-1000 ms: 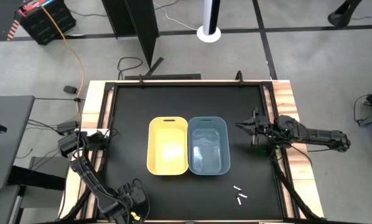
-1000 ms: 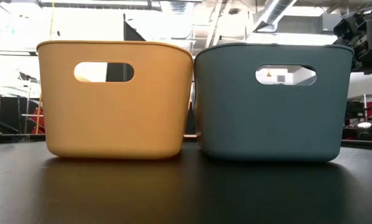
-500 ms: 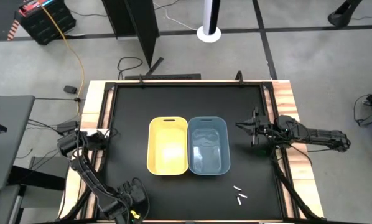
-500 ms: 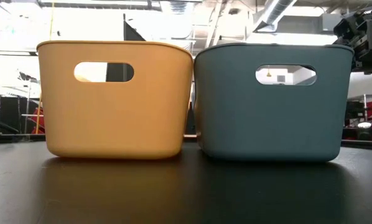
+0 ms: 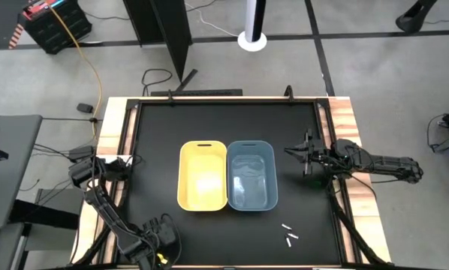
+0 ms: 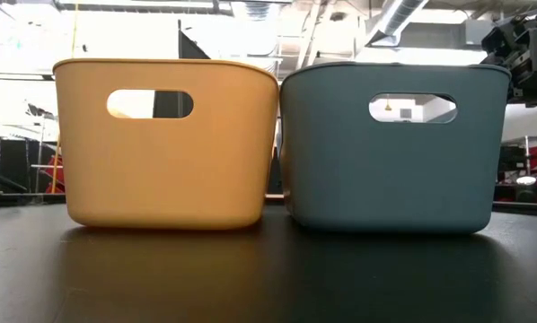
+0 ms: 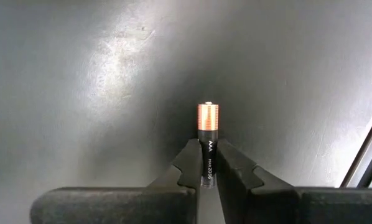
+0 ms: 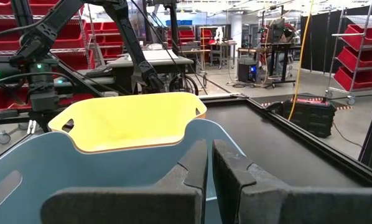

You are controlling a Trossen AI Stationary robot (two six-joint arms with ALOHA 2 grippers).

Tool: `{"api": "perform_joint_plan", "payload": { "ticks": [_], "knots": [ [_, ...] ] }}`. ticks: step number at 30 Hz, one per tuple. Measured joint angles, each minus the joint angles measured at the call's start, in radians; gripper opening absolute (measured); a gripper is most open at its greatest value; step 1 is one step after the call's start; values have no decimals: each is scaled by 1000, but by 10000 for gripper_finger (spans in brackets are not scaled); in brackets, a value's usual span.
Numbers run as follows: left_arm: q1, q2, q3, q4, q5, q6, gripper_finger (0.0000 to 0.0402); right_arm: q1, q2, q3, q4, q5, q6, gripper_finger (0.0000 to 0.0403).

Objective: Sort batteries
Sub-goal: Put the right black battery into the yellow bin

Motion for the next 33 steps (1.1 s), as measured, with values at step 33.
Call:
{"api": "perform_joint_plan", "payload": {
  "ticks": [33],
  "knots": [
    [0,-33,8,-22,-96,41,19,0,0,0,0,0,0,43]
  ]
}}
